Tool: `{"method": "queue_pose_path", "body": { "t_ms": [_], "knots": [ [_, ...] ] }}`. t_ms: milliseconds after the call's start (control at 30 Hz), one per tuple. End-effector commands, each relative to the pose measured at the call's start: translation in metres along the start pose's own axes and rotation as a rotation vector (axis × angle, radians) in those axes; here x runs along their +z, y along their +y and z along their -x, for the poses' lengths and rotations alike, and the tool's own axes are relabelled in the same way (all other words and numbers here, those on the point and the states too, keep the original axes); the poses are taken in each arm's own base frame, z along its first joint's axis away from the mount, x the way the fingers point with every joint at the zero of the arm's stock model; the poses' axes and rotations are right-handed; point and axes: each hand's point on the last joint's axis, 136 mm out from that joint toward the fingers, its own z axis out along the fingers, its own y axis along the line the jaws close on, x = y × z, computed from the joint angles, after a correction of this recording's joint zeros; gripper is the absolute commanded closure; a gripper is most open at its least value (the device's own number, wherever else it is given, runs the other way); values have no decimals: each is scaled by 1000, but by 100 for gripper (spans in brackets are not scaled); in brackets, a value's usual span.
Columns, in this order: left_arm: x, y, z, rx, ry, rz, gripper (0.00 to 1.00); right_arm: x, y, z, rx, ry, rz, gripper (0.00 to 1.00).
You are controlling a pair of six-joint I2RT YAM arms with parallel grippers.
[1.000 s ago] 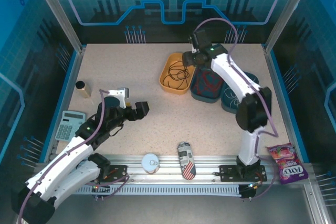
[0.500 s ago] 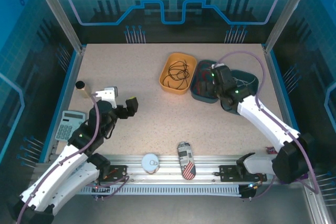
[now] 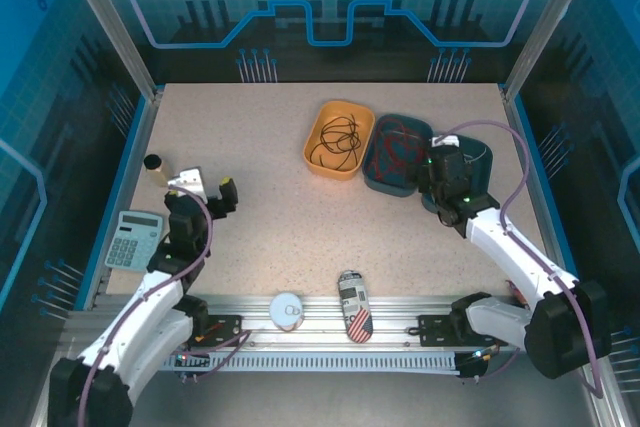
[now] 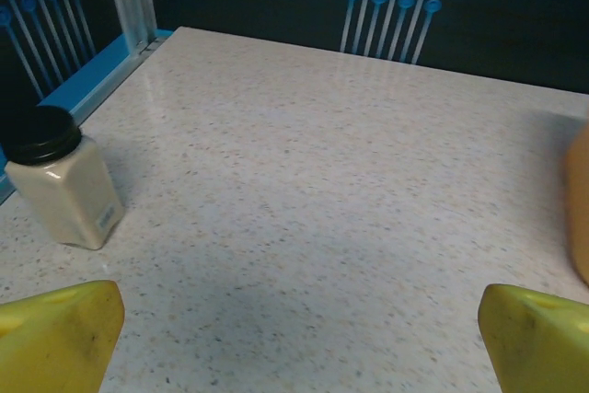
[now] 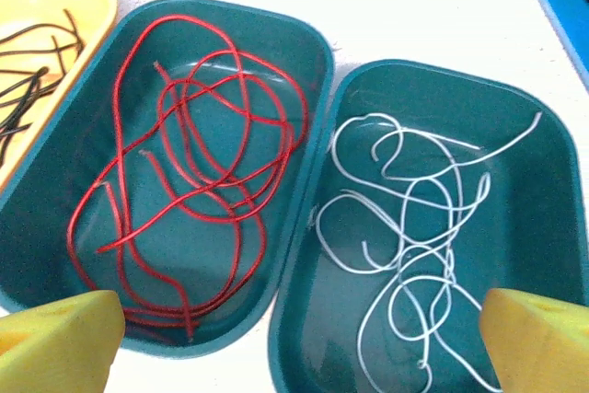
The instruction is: Untangle the cables
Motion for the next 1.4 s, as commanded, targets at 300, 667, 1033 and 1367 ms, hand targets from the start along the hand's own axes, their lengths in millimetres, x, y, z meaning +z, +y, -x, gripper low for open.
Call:
{"method": "queue_pose_path", "body": {
  "t_ms": [300, 667, 1033, 1367],
  "knots": [
    [42, -5, -8, -9, -65, -142, 1, 10, -47, 12, 2, -170, -126, 0],
    [62, -29, -22, 24, -52, -303, 1, 25, -65, -8, 37, -214, -109, 0],
    [80, -40, -39, 78, -50, -369, 1, 42, -52, -21, 8, -326, -29, 0],
    [103, -43, -49, 79, 66, -371, 1, 55, -41, -19, 14, -388, 20, 0]
  ]
}}
